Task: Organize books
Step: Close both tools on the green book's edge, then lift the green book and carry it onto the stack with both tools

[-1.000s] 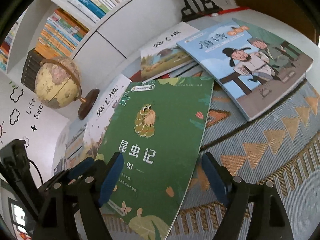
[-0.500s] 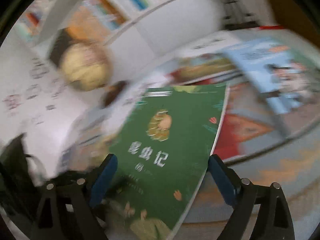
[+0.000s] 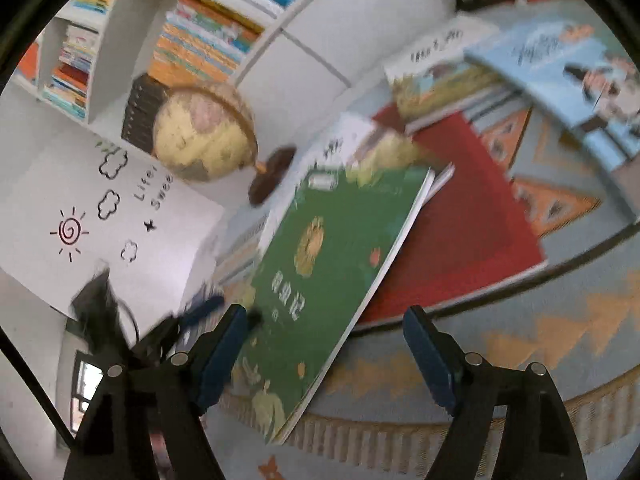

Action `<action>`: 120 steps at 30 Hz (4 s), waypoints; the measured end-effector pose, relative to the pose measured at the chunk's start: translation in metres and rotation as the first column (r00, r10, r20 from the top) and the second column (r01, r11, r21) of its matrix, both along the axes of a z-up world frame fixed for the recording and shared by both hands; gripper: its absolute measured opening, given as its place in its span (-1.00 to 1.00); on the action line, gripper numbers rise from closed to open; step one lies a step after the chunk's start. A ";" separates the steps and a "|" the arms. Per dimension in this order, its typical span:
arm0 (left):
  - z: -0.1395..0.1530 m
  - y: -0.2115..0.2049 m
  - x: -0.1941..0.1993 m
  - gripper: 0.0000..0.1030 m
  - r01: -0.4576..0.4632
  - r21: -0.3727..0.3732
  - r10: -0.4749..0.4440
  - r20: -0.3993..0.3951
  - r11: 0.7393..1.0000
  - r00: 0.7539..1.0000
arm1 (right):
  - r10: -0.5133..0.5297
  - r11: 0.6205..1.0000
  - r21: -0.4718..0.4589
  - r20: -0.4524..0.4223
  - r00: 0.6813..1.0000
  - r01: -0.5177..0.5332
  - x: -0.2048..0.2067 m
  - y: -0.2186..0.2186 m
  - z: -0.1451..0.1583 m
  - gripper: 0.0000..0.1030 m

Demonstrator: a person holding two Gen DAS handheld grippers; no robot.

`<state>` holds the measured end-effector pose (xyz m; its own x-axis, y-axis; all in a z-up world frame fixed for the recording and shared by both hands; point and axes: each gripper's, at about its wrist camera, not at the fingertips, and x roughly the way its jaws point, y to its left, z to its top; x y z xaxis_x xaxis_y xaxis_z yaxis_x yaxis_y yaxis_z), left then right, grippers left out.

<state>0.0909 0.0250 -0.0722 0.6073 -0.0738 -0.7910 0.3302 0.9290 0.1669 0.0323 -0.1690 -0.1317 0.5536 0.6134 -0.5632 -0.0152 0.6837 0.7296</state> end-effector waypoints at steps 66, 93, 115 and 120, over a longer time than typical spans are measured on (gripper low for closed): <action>0.022 0.001 -0.041 -0.62 0.082 -0.298 -0.112 -0.084 0.951 0.990 | 0.009 0.996 -0.084 0.201 0.979 0.008 -0.022 -0.002 0.036 -0.83; 0.090 0.147 -0.083 -0.62 -0.144 -0.258 0.168 0.072 0.955 0.983 | 0.195 0.973 -0.178 0.300 0.934 -0.147 -0.007 0.171 0.115 -0.83; 0.031 0.287 -0.083 -0.62 -0.386 -0.274 0.381 -0.073 0.881 0.922 | 0.337 0.938 -0.146 0.152 0.929 -0.316 0.028 0.304 0.048 -0.80; 0.018 0.290 -0.080 -0.61 -0.404 -0.266 0.391 -0.102 0.875 0.915 | 0.332 0.936 -0.171 0.136 0.933 -0.308 0.031 0.308 0.037 -0.80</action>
<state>0.0114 0.3154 -0.0543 0.5971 -0.0517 -0.8005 -0.0760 0.9898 -0.1205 0.0631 0.1389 -0.0948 0.4313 0.6921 -0.5788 -0.3596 0.7202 0.5933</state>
